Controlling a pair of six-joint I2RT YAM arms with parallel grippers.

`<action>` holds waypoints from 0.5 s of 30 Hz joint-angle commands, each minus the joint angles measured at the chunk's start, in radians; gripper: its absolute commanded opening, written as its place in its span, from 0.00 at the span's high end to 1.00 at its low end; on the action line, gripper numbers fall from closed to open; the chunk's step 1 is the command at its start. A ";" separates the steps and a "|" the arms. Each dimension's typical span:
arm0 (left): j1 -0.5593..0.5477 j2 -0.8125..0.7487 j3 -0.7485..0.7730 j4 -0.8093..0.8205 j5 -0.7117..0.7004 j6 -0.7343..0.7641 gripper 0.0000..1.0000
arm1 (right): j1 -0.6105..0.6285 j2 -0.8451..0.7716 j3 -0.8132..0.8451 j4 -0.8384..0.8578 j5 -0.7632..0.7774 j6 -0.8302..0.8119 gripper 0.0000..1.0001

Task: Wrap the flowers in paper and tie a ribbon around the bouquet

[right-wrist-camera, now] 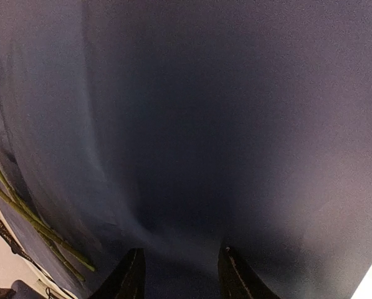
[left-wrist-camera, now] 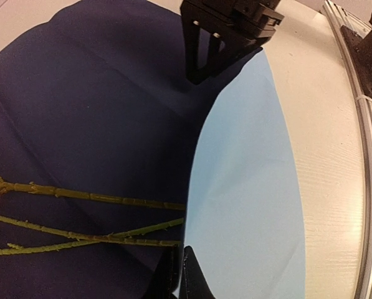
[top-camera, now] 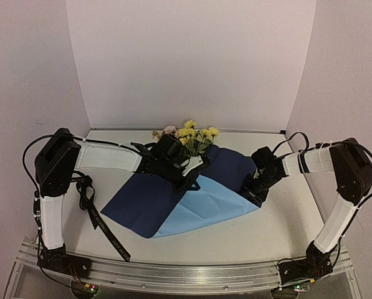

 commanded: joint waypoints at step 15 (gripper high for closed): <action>0.117 0.087 0.219 -0.014 0.008 0.109 1.00 | -0.025 -0.193 0.121 -0.251 0.220 -0.004 0.33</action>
